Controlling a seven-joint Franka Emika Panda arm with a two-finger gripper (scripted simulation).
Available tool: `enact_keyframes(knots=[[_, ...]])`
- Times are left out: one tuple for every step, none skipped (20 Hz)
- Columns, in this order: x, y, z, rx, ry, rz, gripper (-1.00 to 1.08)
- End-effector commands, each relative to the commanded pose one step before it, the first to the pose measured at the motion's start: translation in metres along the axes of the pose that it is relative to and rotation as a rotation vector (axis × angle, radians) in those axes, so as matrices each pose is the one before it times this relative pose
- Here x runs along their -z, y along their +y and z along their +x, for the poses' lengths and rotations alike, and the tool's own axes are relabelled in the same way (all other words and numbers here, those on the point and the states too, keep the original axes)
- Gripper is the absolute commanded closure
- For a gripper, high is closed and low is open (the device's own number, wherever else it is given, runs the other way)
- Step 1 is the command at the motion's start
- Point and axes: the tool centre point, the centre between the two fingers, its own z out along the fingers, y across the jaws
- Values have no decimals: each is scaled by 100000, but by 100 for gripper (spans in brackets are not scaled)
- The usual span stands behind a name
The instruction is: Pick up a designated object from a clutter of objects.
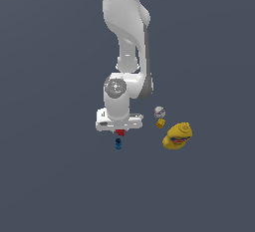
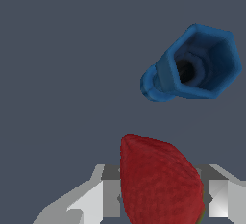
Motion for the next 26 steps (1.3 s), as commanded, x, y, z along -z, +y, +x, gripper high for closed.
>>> enact_keyframes(knots=[[1436, 66, 232, -1, 148, -23, 108], [677, 29, 93, 0, 0, 0, 108], [731, 31, 101, 0, 0, 0, 108], [783, 34, 109, 0, 0, 0, 108], [835, 36, 117, 0, 0, 0, 108], [885, 38, 125, 0, 0, 0, 108], [935, 41, 132, 0, 0, 0, 108], [984, 43, 140, 0, 0, 0, 108], [1032, 46, 148, 0, 0, 0, 108], [1079, 48, 156, 0, 0, 0, 108], [1100, 49, 161, 0, 0, 0, 108], [1092, 49, 161, 0, 0, 0, 108], [1084, 49, 161, 0, 0, 0, 108], [1077, 49, 162, 0, 0, 0, 108], [1070, 49, 163, 0, 0, 0, 108], [1064, 49, 164, 0, 0, 0, 108], [1059, 49, 165, 0, 0, 0, 108], [1054, 49, 167, 0, 0, 0, 108], [1049, 49, 169, 0, 0, 0, 108], [1044, 49, 171, 0, 0, 0, 108], [1039, 49, 173, 0, 0, 0, 108], [1035, 50, 175, 0, 0, 0, 108], [1030, 50, 178, 0, 0, 0, 108], [1025, 50, 181, 0, 0, 0, 108], [1020, 51, 184, 0, 0, 0, 108], [990, 50, 183, 0, 0, 0, 108]])
